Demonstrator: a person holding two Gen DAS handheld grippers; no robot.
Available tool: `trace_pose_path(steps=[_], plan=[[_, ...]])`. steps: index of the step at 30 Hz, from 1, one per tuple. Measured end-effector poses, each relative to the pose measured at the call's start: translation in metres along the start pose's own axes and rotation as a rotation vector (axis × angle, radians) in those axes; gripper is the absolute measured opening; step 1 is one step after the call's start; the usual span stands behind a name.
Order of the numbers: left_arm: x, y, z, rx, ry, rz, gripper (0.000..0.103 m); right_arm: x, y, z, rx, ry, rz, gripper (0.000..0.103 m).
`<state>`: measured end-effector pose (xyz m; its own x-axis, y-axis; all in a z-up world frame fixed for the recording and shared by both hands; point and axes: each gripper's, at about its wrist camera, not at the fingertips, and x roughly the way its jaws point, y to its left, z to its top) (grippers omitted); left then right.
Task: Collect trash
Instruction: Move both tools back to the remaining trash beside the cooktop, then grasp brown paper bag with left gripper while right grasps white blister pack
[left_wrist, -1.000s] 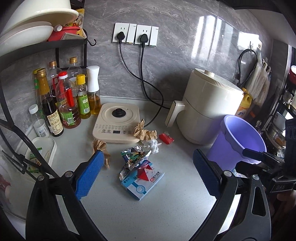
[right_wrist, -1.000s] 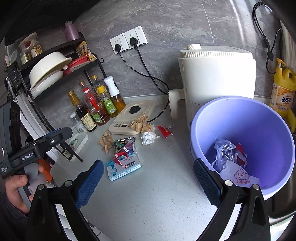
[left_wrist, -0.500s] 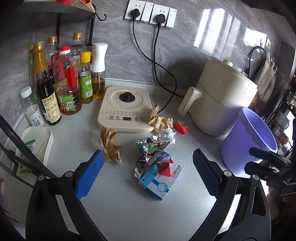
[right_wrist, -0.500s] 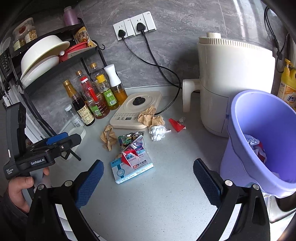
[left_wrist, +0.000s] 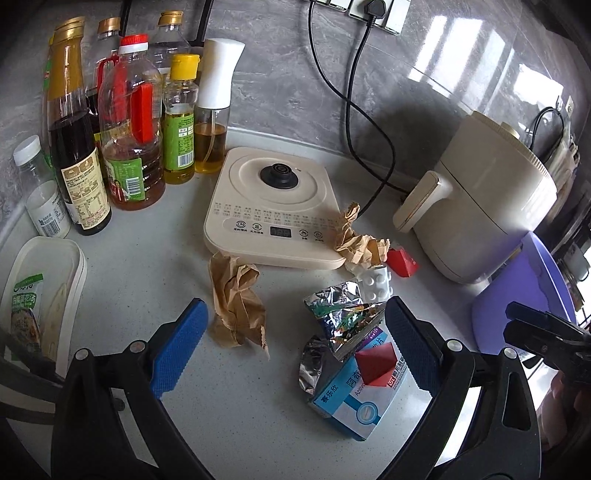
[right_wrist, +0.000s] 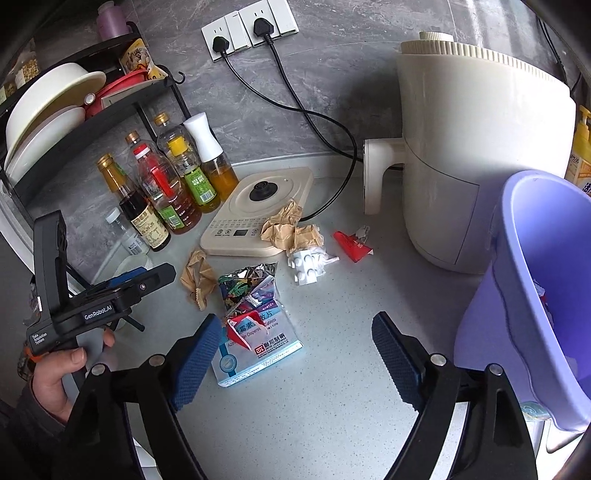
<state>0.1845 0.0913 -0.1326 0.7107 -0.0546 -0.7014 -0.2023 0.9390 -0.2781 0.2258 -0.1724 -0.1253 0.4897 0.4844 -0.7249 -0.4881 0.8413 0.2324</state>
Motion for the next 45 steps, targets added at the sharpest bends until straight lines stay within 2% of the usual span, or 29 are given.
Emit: trace_pose_path(steps=[3,6,10,14,18,23,26,28,29,31,32,33,39,45], plan=[[0.014,0.009,0.004,-0.023,0.001,0.002,0.095,0.014,-0.002,0.008,0.006,0.027,0.01,0.066],[0.03,0.02,0.008,-0.06,0.016,0.012,0.087,0.043,0.0,0.023,-0.013,0.069,0.024,0.058],[0.045,0.031,0.009,-0.093,0.014,0.045,0.084,0.083,0.002,0.037,-0.033,0.138,0.028,0.045],[0.06,0.041,0.008,-0.129,0.039,0.054,0.079,0.118,0.001,0.043,-0.059,0.194,0.028,0.041],[0.075,0.044,0.008,-0.139,0.068,0.057,0.073,0.142,-0.002,0.047,-0.072,0.228,0.026,0.041],[0.086,0.047,0.014,-0.147,0.061,0.073,0.066,0.166,-0.005,0.053,-0.076,0.255,0.026,0.041],[0.088,0.046,0.018,-0.145,0.059,0.071,0.054,0.171,-0.003,0.055,-0.091,0.255,0.023,0.041],[0.091,0.045,0.02,-0.136,0.069,0.066,0.04,0.172,-0.003,0.055,-0.091,0.26,0.026,0.041],[0.091,0.044,0.02,-0.133,0.071,0.061,0.039,0.172,-0.003,0.054,-0.092,0.261,0.028,0.041],[0.088,0.041,0.019,-0.123,0.068,0.053,0.028,0.173,-0.002,0.052,-0.104,0.262,0.03,0.041],[0.085,0.039,0.019,-0.118,0.067,0.053,0.028,0.174,-0.001,0.051,-0.113,0.261,0.035,0.037],[0.081,0.038,0.019,-0.114,0.06,0.051,0.027,0.173,-0.001,0.051,-0.12,0.26,0.034,0.026],[0.046,0.027,0.024,-0.095,-0.013,0.046,0.027,0.146,0.003,0.054,-0.136,0.186,0.036,0.025],[0.007,0.014,0.019,-0.09,-0.078,0.048,0.027,0.101,0.001,0.052,-0.13,0.105,0.035,0.025]])
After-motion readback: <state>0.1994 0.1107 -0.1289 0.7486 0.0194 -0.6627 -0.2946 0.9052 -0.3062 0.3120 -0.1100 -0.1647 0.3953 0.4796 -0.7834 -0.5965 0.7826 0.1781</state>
